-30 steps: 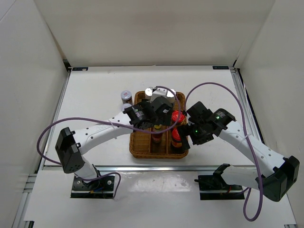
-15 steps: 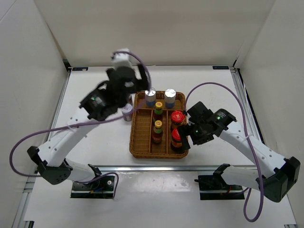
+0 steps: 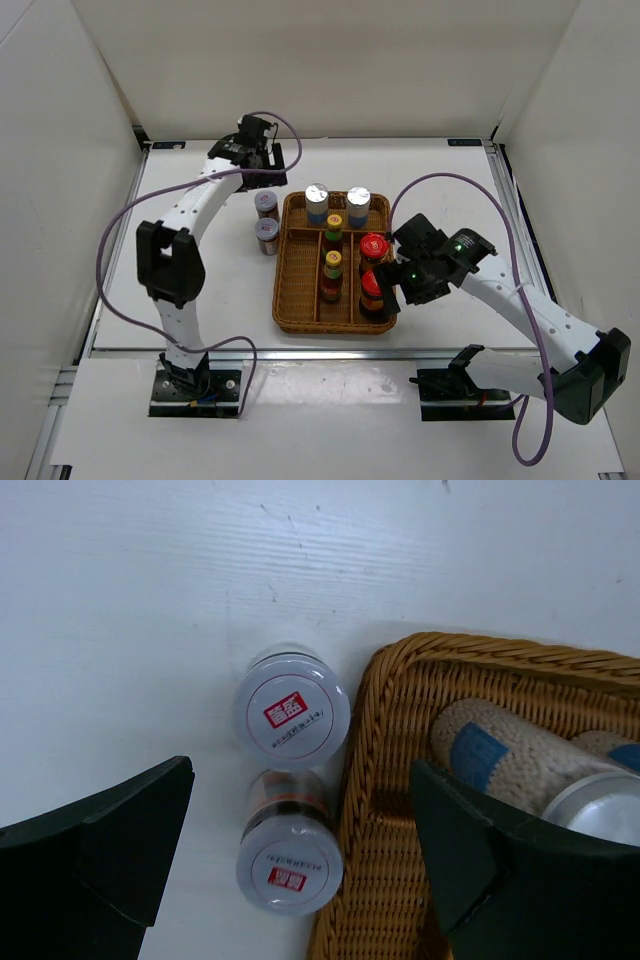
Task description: Organize the condiment bottles
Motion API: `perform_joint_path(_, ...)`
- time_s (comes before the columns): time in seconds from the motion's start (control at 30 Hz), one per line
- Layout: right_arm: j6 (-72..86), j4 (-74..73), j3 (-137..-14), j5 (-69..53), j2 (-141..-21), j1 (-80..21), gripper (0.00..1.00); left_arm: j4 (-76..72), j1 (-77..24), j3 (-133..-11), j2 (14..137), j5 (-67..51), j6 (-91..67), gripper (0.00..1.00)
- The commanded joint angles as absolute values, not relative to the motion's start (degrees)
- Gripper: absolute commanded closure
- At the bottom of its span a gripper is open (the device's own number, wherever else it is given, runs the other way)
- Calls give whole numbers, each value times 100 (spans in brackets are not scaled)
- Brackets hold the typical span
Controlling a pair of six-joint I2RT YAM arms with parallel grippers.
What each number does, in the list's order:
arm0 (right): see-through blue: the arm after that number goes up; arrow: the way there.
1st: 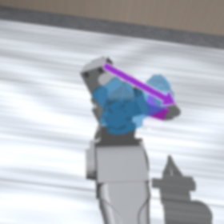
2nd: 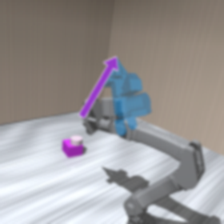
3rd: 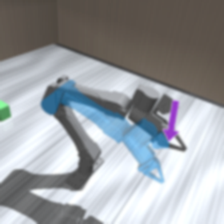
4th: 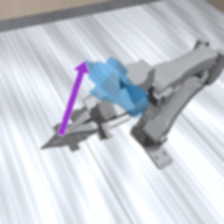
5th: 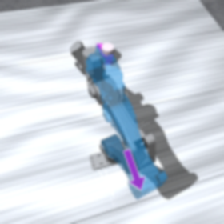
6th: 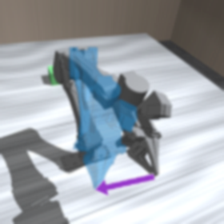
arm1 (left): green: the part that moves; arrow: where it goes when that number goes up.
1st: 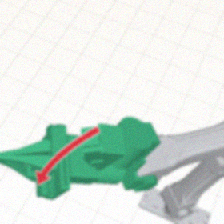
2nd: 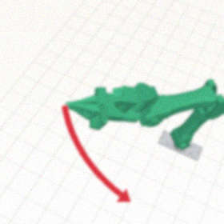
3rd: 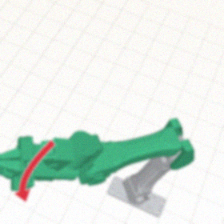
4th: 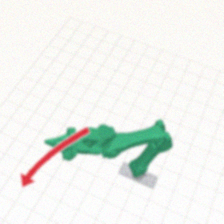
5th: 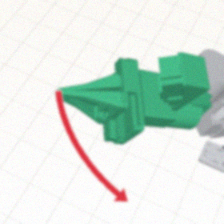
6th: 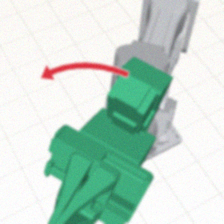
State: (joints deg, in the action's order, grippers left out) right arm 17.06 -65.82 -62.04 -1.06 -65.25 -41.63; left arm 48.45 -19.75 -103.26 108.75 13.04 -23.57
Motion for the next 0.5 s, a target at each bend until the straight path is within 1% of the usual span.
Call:
perform_joint_path(0.0, 1749, -6565, -6196, 53, -6530, -4140, 1, 4904, -1872, -10767, 11038, 773, -2171, 0)
perform_joint_path(0.27, 1907, -6679, -6196, 377, -6583, -4140, 1, 4904, -1758, -10942, 11917, 493, -2224, 0)
perform_joint_path(0.3, 1959, -6680, -6196, 378, -6583, -4140, 1, 4904, -1758, -10942, 11918, 423, -2224, 7)
perform_joint_path(0.33, 1960, -6680, -6196, 448, -6583, -4140, 1, 4904, -1758, -10942, 11979, 370, -2224, 9)
perform_joint_path(0.47, 2013, -6732, -6196, 501, -6635, -4140, 1, 4904, -1758, -10697, 11979, 316, -2224, 13)
